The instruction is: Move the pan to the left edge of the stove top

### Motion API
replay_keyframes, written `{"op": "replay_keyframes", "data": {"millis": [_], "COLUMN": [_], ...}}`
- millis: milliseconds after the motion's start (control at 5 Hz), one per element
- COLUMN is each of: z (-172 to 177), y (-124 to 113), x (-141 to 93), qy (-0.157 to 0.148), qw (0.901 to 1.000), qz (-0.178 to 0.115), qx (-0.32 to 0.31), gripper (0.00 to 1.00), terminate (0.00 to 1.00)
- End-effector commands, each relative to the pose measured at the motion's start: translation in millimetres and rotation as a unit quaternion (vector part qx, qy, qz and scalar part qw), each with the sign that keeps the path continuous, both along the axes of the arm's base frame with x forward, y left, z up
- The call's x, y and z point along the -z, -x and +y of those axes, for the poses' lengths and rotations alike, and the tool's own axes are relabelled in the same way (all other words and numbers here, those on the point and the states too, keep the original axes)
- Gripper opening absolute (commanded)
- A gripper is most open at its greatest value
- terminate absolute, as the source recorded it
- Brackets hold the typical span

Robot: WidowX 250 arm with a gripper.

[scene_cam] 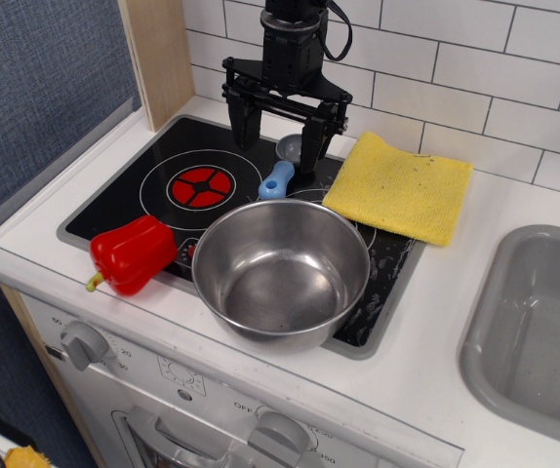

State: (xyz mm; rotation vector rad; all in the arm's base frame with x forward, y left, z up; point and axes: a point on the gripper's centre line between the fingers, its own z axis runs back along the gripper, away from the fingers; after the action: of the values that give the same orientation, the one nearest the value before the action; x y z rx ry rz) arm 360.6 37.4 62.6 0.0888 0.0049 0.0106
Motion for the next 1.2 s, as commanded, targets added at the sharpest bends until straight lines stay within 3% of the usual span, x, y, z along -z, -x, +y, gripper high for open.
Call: {"op": "replay_keyframes", "data": {"millis": [0, 200, 400, 600, 800, 1000], "z": [0.0, -19.9, -43.0, -84.8, -126.2, -141.6], "y": [0.0, -8.7, -13.2, -0.5, 43.7, 88.9], "x": [0.0, -21.1, -51.6, -81.8, -78.6, -61.4], "qy": [0.000, 0.001, 0.008, 0.009, 0.005, -0.014], "qw": [1.0000, 0.9995, 0.9975, 0.9918, 0.9903, 0.9899], "qz": [0.000, -0.016, -0.055, -0.092, -0.081, -0.060], "qx": [0.000, 0.028, 0.044, 0.088, 0.112, 0.128], "gripper": [1.00, 1.00, 1.00, 1.00, 1.00, 1.00], "terminate": [0.00, 0.00, 0.00, 0.00, 0.00, 0.00]}}
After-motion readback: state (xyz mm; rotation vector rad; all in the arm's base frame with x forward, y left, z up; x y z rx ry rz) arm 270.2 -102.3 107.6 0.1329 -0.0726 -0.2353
